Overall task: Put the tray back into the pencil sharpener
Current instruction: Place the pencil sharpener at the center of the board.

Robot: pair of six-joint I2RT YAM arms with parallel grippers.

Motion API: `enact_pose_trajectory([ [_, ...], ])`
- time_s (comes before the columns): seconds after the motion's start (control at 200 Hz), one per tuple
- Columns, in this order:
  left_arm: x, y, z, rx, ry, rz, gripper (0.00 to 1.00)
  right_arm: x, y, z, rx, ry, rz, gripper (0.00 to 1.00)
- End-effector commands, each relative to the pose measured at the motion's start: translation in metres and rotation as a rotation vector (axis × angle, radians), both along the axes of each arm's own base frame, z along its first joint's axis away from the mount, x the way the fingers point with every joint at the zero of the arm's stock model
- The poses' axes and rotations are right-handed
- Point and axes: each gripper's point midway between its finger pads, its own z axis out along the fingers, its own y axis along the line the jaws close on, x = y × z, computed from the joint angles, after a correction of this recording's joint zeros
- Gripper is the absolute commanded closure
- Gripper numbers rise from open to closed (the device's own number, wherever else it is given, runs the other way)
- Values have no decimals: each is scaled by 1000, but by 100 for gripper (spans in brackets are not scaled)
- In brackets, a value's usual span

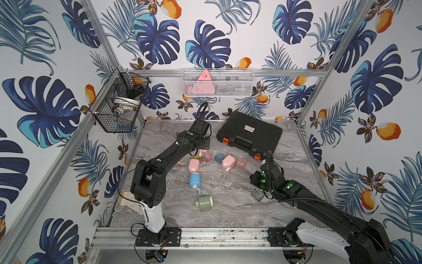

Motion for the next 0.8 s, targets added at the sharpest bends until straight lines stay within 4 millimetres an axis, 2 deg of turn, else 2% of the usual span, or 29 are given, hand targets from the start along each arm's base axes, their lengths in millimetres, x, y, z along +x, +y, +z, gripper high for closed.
enact_pose_trajectory([
  [0.0, 19, 7, -2, 7, -15, 95, 100, -1, -4, -1, -15, 5, -11, 86],
  [0.195, 45, 6, -27, 59, -9, 95, 100, -2, -5, -2, -19, 7, -13, 85],
  [0.375, 62, 15, -44, 79, 19, 97, 100, -3, -7, 0, -25, 1, -14, 85],
  [0.796, 71, 20, -78, 58, 68, 99, 100, -3, -4, -5, -25, 14, 0, 85],
])
